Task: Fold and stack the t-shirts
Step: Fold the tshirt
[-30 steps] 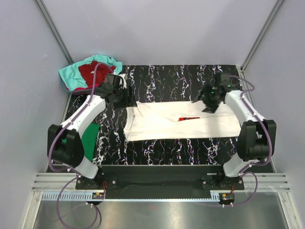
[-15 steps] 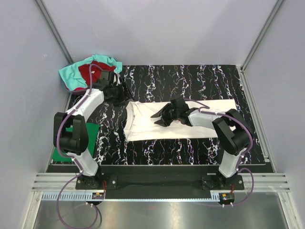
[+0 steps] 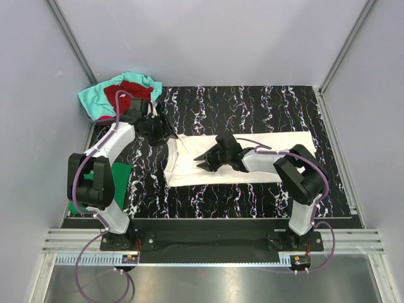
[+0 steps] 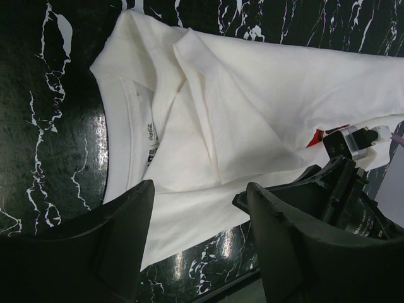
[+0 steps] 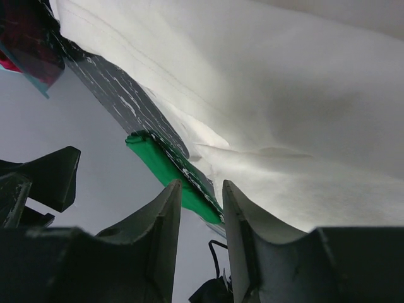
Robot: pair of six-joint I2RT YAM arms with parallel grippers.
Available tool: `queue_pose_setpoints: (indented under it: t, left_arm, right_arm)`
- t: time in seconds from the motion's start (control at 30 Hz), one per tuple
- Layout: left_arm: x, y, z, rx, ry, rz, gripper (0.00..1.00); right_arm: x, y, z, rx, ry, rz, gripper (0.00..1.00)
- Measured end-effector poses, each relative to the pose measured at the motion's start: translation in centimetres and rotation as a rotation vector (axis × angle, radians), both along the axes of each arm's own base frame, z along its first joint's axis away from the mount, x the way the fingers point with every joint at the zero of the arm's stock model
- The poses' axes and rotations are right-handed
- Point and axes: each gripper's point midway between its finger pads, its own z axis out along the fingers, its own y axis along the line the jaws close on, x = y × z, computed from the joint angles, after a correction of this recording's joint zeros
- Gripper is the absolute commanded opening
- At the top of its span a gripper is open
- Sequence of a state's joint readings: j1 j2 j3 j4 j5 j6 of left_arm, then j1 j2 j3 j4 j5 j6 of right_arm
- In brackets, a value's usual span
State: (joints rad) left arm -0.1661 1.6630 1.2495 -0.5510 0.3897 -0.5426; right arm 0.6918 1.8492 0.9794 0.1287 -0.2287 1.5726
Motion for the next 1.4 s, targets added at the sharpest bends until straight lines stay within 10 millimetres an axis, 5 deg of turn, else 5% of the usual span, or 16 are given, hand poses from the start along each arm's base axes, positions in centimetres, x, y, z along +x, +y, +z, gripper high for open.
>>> queue_pose_setpoints:
  t: [0.53,0.93,1.4]
  left_arm:
    - [0.3,1.1,0.3,-0.033,-0.004,0.002,0.65]
    - [-0.1,1.3,-0.1,-0.051,0.013,0.002,0.65]
    - [-0.4,1.3,-0.2,-0.059,0.014,-0.001,0.65]
  right_arm:
    - [-0.2,-0.8,-3.2,-0.076,0.064,-0.038,0.43]
    - [0.5,-0.5,-3.4,-0.094,0.063,-0.043,0.42]
    - [0.5,-1.0,-3.8,-0.135,0.071,-0.041,0.27]
